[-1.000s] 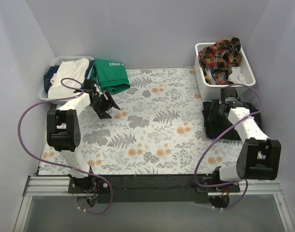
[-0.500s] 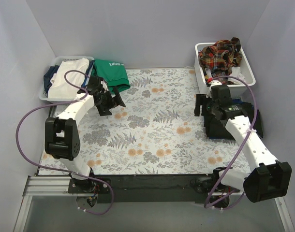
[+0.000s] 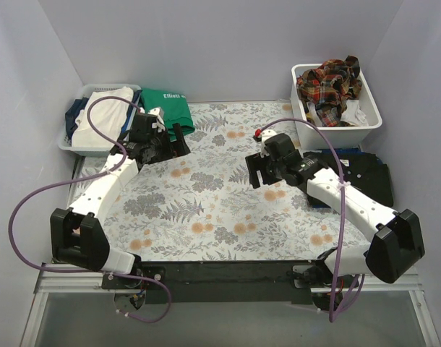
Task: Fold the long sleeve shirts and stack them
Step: Neatly place the folded shirt to the corner
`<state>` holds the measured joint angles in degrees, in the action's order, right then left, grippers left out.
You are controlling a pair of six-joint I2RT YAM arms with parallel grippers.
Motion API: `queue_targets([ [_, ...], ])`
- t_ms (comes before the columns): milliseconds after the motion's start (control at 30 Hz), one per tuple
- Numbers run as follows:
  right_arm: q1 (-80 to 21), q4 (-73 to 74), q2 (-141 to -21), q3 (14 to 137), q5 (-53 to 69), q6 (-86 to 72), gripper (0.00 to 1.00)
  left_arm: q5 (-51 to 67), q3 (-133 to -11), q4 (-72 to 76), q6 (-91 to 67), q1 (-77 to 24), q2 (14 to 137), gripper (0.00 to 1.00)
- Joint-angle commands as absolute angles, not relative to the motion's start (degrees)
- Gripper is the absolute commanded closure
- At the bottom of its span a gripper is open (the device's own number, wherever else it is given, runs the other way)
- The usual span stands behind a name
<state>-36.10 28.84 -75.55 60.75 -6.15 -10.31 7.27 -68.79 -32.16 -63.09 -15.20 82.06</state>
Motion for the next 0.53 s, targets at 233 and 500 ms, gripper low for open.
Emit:
queue_targets([
  [233, -37.5, 23.5, -76.8, 63.2, -7.0, -9.1, 0.15, 2.8, -65.8, -27.5, -58.2, -16.4, 76.0, 0.02],
  [500, -37.4, 22.7, -77.2, 62.4, -8.4, -9.3, 0.15, 4.1, -64.3, -25.8, -57.4, -16.3, 74.2, 0.02],
])
